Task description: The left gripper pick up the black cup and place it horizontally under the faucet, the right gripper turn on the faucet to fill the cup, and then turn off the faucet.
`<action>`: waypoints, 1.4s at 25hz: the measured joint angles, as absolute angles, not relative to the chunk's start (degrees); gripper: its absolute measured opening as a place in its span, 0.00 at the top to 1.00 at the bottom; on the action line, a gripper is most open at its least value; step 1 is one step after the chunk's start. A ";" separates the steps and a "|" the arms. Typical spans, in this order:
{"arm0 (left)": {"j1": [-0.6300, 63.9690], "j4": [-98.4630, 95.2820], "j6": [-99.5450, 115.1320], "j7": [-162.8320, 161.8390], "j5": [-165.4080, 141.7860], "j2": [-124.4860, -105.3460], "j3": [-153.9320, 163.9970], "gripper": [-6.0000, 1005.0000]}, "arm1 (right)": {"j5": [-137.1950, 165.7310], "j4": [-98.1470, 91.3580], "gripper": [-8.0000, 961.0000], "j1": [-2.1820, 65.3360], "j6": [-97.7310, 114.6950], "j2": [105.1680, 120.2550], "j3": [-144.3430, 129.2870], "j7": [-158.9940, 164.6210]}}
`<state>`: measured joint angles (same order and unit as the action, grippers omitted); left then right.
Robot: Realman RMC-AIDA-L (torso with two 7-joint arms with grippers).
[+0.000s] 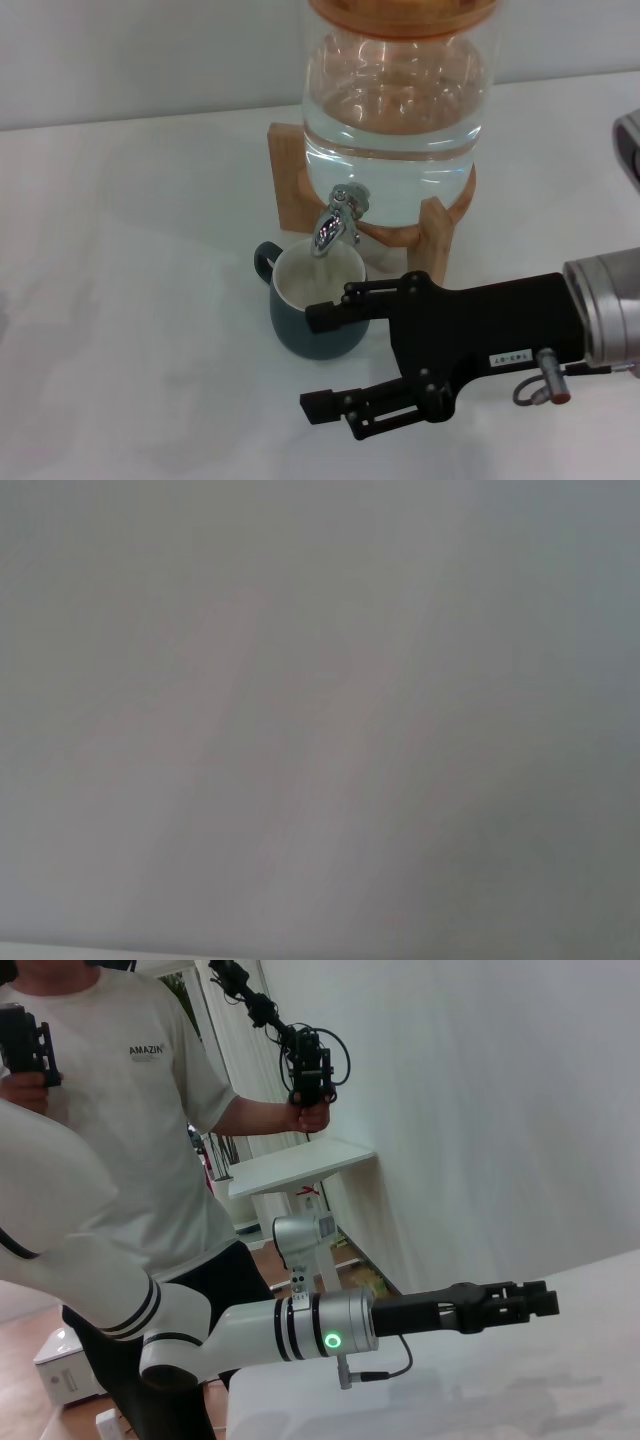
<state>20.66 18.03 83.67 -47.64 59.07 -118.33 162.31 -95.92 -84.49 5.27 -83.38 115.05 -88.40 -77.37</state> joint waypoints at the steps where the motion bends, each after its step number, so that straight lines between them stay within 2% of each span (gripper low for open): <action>1: 20.66 18.02 83.67 -47.64 59.07 -118.38 162.34 0.42 | -95.94 -84.48 0.15 5.27 -82.82 115.05 -88.84 -77.38; 17: 20.65 18.11 83.67 -47.55 59.06 -118.66 162.42 0.43 | -95.48 -84.48 0.15 5.95 -67.34 115.05 -98.58 -77.38; 35: 20.48 18.11 83.67 -47.46 59.06 -118.65 162.55 0.43 | -94.74 -82.97 0.15 6.06 -62.20 115.05 -97.79 -77.34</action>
<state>20.48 18.11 83.67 -47.46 59.06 -118.65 162.55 -94.74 -82.97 6.07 -62.20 115.05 -97.79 -77.34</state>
